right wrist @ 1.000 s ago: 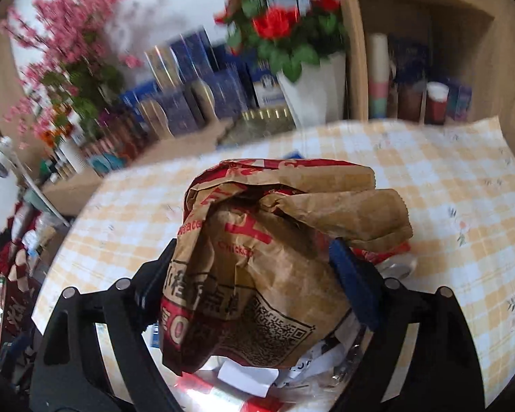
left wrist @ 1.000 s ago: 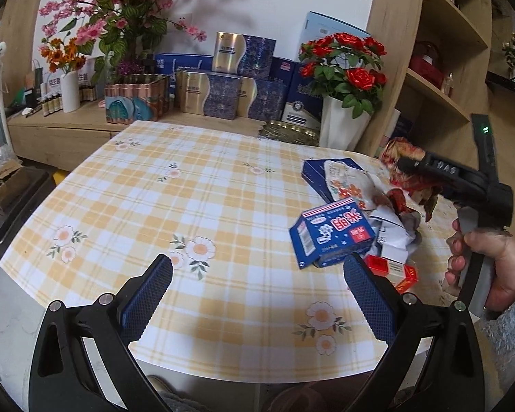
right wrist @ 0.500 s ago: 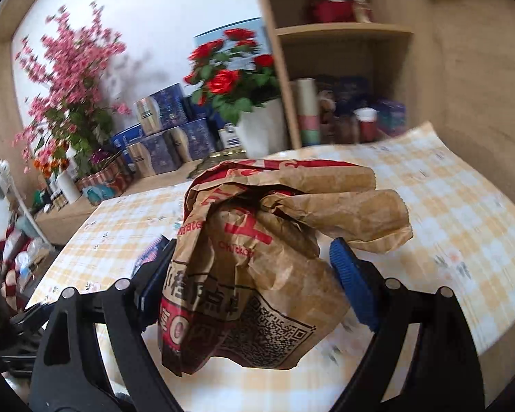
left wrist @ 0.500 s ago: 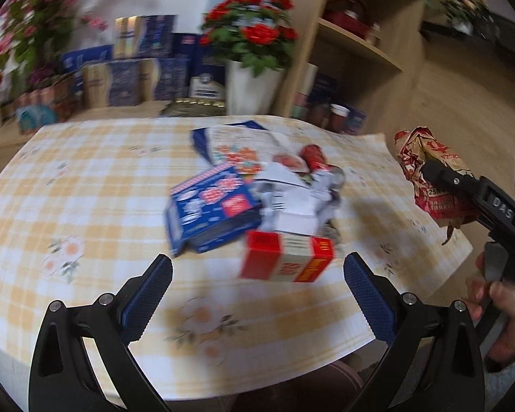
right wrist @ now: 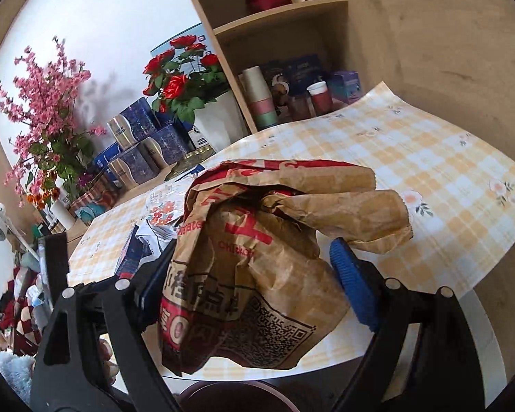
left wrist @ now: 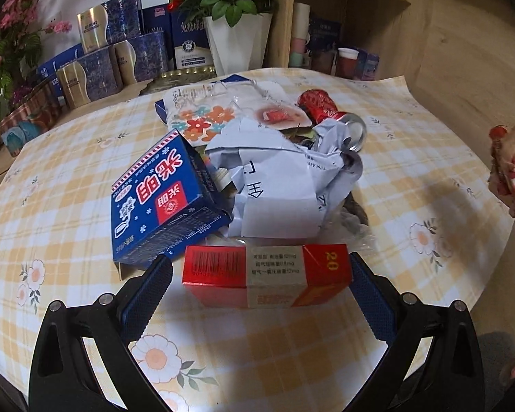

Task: Collect trash
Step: 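Carry the paper bag over the bin and open the right gripper to drop it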

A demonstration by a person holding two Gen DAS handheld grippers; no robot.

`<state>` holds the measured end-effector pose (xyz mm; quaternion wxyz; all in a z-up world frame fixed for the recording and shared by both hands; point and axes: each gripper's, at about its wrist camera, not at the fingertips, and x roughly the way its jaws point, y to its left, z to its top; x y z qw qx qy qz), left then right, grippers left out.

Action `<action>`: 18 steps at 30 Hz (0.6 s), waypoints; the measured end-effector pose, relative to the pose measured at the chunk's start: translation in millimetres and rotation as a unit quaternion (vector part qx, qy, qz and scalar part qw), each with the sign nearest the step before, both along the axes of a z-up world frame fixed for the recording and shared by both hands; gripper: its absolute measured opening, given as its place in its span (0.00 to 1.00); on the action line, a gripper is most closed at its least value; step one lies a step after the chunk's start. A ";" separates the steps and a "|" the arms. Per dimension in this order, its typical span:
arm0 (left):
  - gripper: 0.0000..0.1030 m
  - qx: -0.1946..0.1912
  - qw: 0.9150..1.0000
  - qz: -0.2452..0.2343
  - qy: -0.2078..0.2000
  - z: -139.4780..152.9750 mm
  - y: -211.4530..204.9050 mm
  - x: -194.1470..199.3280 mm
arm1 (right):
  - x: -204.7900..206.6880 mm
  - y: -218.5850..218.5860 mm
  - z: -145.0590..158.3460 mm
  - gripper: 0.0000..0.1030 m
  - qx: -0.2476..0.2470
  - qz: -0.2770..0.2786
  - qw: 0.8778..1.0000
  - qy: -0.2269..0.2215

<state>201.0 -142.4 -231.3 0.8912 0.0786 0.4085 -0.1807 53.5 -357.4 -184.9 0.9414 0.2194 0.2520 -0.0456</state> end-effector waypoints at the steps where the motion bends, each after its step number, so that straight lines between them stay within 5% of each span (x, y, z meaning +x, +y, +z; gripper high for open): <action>1: 0.95 0.006 1.000 0.000 0.001 -2.4 -1.1 1.0 | -0.6 -0.7 -2.0 0.83 0.001 0.000 1.000 0.002; 3: 0.84 0.000 1.000 -0.002 0.005 -2.6 -1.5 -0.3 | -1.2 0.1 -6.0 0.83 0.004 0.001 1.000 0.008; 11: 0.84 -0.041 0.999 -0.013 0.006 20.2 14.4 -32.3 | -14.7 16.0 -3.8 0.83 -0.010 0.017 1.000 0.016; 18: 0.84 -0.079 0.997 -0.014 0.001 46.6 62.7 -99.0 | -40.2 50.7 -3.2 0.83 -0.027 0.051 0.998 0.029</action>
